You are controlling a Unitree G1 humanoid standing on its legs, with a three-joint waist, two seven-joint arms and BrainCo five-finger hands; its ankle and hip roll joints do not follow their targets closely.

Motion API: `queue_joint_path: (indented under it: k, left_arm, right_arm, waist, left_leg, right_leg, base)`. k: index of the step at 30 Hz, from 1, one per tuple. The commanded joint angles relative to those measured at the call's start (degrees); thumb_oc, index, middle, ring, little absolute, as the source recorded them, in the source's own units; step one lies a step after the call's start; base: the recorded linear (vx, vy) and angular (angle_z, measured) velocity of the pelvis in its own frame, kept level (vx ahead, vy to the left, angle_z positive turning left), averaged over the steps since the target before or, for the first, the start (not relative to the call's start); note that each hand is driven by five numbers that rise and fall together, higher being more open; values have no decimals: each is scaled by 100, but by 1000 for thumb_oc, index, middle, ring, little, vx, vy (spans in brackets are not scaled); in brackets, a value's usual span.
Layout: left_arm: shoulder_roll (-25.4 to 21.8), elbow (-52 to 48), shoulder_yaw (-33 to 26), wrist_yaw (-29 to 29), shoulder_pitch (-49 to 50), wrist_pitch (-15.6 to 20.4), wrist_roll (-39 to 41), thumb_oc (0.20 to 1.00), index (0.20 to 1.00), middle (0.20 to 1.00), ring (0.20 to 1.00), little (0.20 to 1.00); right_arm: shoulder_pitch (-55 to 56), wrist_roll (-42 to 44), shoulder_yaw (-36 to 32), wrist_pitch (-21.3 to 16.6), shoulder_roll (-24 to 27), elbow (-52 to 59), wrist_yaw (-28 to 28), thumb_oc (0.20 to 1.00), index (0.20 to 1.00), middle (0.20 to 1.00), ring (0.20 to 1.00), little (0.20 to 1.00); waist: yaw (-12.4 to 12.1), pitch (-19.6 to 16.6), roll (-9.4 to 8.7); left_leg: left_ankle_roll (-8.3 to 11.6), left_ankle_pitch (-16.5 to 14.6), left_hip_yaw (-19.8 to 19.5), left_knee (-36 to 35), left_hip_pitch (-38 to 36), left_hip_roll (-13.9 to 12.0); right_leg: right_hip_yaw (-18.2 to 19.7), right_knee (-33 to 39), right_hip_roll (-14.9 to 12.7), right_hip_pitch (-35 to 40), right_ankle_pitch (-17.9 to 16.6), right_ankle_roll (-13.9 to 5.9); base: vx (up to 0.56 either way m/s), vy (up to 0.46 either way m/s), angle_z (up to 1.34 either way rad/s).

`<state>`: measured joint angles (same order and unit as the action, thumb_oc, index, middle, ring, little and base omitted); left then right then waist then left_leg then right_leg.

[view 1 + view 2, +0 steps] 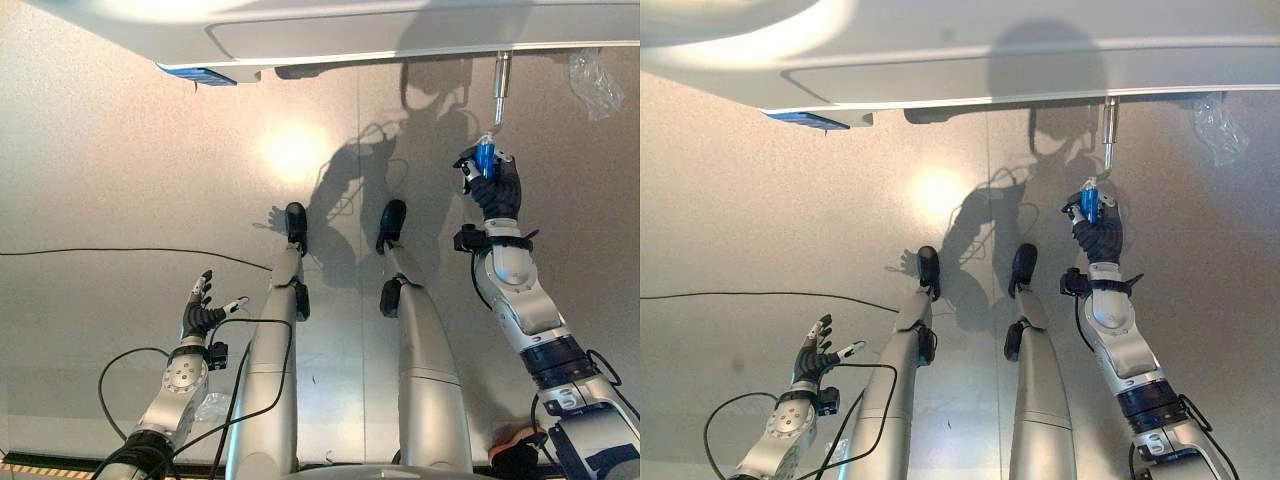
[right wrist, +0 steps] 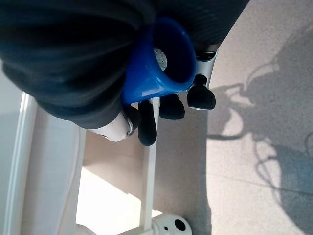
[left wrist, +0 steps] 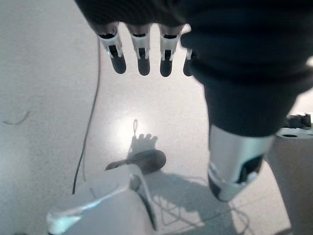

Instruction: Raise the hospital bed

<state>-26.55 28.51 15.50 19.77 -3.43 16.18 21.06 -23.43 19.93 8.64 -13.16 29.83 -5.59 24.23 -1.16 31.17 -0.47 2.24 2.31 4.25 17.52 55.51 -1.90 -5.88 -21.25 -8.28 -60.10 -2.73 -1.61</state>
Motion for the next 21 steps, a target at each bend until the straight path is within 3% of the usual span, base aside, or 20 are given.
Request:
queue_joint_path:
  k: [1,21]
  left_arm:
    - [26,46,-107,-39,481,109,72,1000,1000,1000,1000,1000]
    - [80,114,37,-193,452,117,101,1000,1000,1000,1000,1000]
  right_arm:
    - [325,-166,-1143,-1743,232,1523,505,200,200,200,200,200]
    - [167,-165,-2302,-1905,631,512,1309,200,200,200,200,200]
  waist:
    - [319,-137,441]
    - [388,-137,738]
  left_leg:
    - [114,361,-306,-241,133,32]
    - [218,402,-202,-529,-222,-37]
  right_leg:
    - [-168,-4,71,-66,-272,-457]
    - [-64,-190,149,-90,-51,-435]
  base:
    - [0,0,0]
    - [2,-18,-1]
